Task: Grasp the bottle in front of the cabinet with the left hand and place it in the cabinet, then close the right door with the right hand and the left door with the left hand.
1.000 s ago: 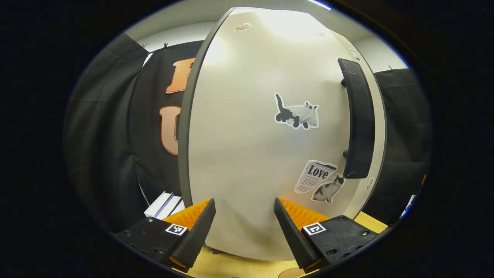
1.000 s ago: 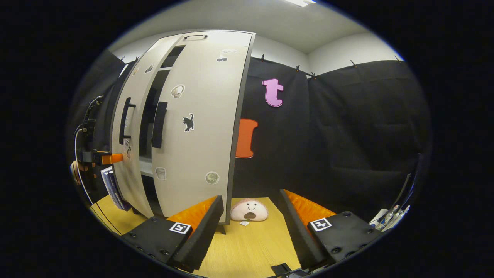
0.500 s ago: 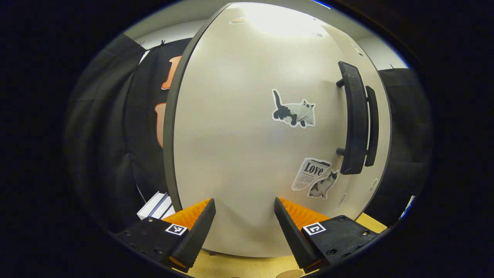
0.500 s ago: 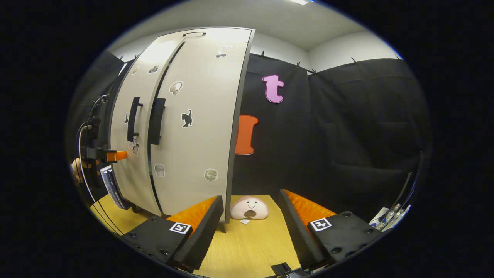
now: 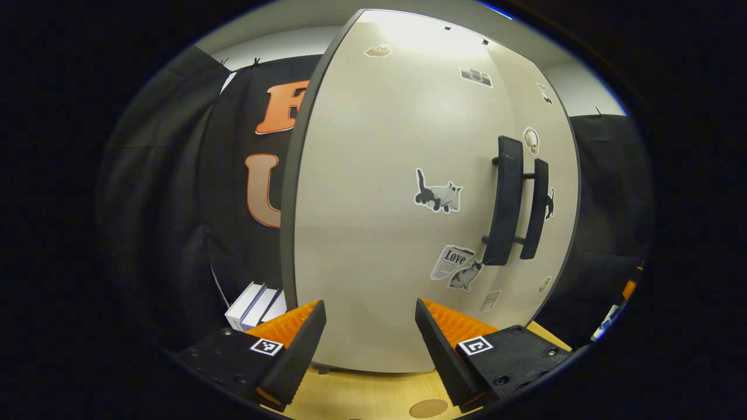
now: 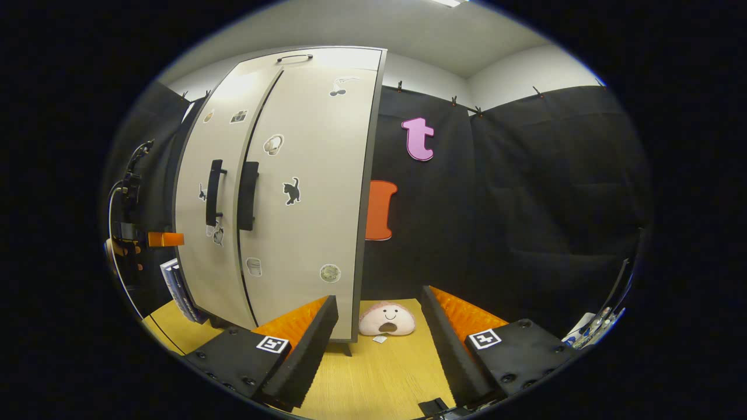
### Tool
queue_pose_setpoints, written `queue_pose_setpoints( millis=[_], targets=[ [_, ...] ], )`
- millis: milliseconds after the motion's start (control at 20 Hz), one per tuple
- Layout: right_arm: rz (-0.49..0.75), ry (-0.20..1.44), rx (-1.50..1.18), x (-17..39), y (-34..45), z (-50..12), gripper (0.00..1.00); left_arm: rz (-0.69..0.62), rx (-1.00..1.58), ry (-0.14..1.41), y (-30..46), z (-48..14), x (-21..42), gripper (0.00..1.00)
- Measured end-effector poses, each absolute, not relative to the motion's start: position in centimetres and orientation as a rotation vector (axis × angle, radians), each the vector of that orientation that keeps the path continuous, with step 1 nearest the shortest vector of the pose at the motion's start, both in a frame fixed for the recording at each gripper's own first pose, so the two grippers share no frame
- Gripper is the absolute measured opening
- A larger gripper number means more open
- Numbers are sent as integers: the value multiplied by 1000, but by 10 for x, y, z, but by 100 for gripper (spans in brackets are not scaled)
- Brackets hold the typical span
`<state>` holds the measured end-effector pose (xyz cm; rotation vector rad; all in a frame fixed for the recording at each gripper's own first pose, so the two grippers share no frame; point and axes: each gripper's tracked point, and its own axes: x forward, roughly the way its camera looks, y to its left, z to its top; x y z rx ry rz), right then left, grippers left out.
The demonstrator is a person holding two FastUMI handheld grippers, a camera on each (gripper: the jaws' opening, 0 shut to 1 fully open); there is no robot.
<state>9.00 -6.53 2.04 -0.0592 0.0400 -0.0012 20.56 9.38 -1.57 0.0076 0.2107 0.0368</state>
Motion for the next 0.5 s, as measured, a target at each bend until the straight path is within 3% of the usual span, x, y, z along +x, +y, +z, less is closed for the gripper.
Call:
queue_pose_setpoints(
  millis=[500],
  targets=[
    [71, 8, -75, 55, -38, 46, 96, 59, 14, 126, 114, 73, 102, 94]
  ],
)
